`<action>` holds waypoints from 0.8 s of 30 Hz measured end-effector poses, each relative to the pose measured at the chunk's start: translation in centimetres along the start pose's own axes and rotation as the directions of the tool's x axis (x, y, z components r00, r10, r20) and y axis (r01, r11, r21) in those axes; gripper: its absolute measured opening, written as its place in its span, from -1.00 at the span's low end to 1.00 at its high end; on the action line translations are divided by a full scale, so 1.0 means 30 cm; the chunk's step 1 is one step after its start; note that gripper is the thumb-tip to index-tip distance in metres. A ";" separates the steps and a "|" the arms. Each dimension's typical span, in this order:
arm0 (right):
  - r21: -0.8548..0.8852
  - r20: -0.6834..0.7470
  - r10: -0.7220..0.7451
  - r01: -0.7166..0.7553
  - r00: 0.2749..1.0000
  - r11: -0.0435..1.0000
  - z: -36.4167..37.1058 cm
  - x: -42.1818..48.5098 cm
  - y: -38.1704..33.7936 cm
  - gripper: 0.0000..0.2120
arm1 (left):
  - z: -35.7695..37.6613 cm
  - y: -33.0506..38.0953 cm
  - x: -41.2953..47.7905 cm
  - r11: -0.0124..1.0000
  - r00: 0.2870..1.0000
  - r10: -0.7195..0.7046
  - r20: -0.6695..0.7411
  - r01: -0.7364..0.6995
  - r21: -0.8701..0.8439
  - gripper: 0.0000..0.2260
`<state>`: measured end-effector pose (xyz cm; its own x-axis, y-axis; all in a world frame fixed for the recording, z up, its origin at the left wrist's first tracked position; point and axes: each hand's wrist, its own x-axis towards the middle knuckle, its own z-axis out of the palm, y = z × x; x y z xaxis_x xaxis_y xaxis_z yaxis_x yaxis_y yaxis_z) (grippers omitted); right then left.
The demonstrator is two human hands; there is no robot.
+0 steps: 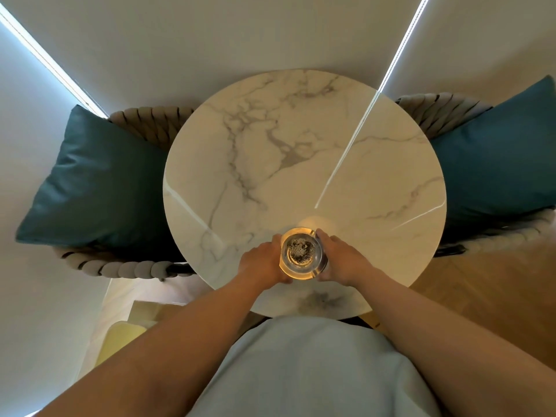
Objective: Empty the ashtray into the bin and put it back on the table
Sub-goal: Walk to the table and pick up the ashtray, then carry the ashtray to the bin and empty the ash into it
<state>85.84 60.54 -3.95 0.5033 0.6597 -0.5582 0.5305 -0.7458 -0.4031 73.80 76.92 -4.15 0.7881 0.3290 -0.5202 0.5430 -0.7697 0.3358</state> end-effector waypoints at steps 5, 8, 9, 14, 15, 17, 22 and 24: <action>-0.010 -0.007 -0.022 0.021 1.000 1.000 0.014 -0.045 0.014 0.07 | 0.023 0.018 -0.040 1.000 1.000 -0.002 -0.013 0.002 0.010 -0.21; -0.021 -0.015 -0.047 0.047 0.999 0.999 0.022 -0.080 0.025 0.06 | 0.047 0.040 -0.080 1.000 0.999 -0.016 -0.031 0.016 0.000 -0.21; -0.025 -0.010 -0.054 0.054 0.998 0.998 0.024 -0.092 0.030 0.06 | 0.058 0.047 -0.096 1.000 0.999 -0.021 -0.038 0.021 -0.005 -0.21; -0.070 0.019 -0.127 0.128 0.992 0.989 0.027 -0.157 0.044 0.03 | 0.106 0.078 -0.192 0.997 0.995 -0.059 -0.081 0.055 -0.045 -0.21; -0.080 0.025 -0.142 0.144 0.990 0.986 0.032 -0.172 0.044 0.03 | 0.118 0.082 -0.216 0.996 0.994 -0.070 -0.086 0.065 -0.055 -0.22; -0.097 0.038 -0.174 0.177 0.984 0.979 0.049 -0.205 0.038 0.03 | 0.148 0.086 -0.270 0.993 0.990 -0.096 -0.107 0.087 -0.084 -0.24; -0.137 0.072 -0.265 0.273 0.961 0.952 0.102 -0.269 0.008 0.00 | 0.234 0.083 -0.407 0.968 0.971 -0.190 -0.148 0.160 -0.192 -0.24; -0.158 0.099 -0.295 0.308 0.950 0.938 0.124 -0.293 -0.009 0.02 | 0.271 0.076 -0.466 0.954 0.958 -0.230 -0.170 0.187 -0.234 -0.22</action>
<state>78.75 54.61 -1.62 0.2543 0.8380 -0.4828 0.7608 -0.4815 -0.4351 61.67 66.12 -2.49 0.6799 0.5853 -0.4418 0.7333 -0.5451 0.4064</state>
